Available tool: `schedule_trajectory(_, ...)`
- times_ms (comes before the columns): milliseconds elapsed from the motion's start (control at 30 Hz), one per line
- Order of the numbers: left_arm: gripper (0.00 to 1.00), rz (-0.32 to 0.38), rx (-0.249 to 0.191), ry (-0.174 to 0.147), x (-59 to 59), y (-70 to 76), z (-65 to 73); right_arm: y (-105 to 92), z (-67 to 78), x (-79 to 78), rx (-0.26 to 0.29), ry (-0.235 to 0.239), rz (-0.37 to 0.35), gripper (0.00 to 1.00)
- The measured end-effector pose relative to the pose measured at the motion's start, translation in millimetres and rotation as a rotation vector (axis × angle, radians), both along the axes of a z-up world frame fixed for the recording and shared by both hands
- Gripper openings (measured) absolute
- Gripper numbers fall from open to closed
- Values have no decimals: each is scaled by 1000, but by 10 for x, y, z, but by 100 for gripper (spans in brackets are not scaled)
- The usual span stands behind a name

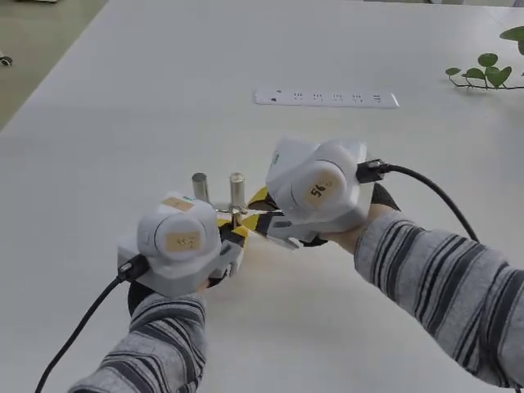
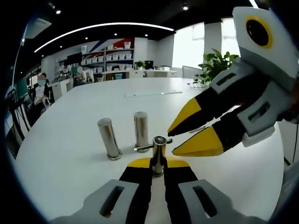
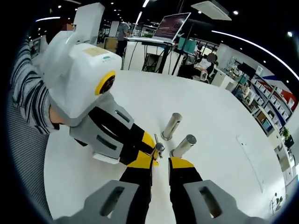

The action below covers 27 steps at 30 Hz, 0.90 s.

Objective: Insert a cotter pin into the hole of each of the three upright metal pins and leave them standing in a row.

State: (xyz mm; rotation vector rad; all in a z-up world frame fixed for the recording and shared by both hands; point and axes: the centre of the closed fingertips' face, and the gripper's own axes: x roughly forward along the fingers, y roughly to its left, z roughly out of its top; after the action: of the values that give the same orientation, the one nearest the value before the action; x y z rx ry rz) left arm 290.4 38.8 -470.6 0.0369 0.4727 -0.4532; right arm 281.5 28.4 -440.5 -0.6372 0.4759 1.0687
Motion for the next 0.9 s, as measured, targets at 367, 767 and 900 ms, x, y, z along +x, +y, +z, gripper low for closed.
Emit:
schedule_trajectory(367,5,-42,26,-8,11,-1,-2,-227,69,-64,229,169,-200,28)
schedule_trajectory(767,5,-2,30,1,88,287,88,-344,117,-96,273,181,-260,33)
schedule_trajectory(900,5,16,41,7,101,425,71,-352,98,-121,270,186,-265,34)
